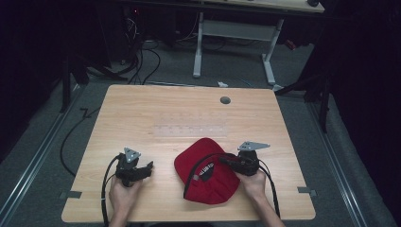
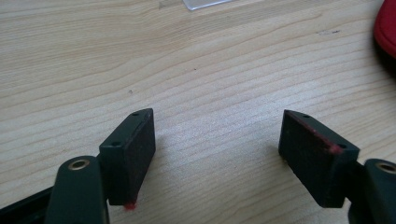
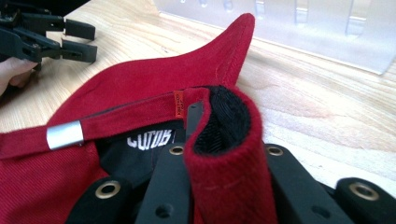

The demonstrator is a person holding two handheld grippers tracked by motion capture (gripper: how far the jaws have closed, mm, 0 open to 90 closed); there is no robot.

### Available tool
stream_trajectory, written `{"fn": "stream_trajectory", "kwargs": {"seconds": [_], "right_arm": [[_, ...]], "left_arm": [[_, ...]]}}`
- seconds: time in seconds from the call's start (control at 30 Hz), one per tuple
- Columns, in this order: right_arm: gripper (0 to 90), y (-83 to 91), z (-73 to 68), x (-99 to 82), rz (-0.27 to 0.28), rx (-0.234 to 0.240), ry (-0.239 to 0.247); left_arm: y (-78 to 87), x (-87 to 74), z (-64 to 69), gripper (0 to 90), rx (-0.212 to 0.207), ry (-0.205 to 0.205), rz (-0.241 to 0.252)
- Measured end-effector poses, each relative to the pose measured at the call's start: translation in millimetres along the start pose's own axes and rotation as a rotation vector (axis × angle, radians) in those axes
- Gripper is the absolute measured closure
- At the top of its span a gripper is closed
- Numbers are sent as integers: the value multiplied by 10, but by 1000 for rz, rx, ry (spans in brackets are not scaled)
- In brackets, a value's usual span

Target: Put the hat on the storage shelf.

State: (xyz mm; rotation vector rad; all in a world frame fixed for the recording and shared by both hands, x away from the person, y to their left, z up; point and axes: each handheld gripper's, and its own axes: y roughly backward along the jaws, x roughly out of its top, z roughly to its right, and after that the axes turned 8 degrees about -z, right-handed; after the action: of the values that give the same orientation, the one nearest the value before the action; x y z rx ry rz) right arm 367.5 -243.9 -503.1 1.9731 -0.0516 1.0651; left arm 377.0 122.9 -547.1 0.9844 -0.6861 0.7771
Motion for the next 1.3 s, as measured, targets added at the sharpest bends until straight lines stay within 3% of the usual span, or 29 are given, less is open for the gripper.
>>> {"fn": "stream_trajectory", "kwargs": {"seconds": [0.4, 0.93, 1.13, 1.17, 1.3], "right_arm": [[820, 151, 12, 24, 20, -11, -25], [821, 341, -78, 204, 41, -40, -5], [821, 400, -120, 283, 49, -38, -4], [821, 414, -131, 314, 52, -38, -1], [821, 419, -143, 349, 52, -38, -6]], "left_arm": [[-3, -5, 9, 255, 0, -5, -5], [10, -19, 28, 242, -6, -7, -11], [36, -67, 126, 226, -46, -39, -36], [55, -80, 184, 226, -67, -61, -34], [97, -77, 278, 226, -115, -70, -35]]}}
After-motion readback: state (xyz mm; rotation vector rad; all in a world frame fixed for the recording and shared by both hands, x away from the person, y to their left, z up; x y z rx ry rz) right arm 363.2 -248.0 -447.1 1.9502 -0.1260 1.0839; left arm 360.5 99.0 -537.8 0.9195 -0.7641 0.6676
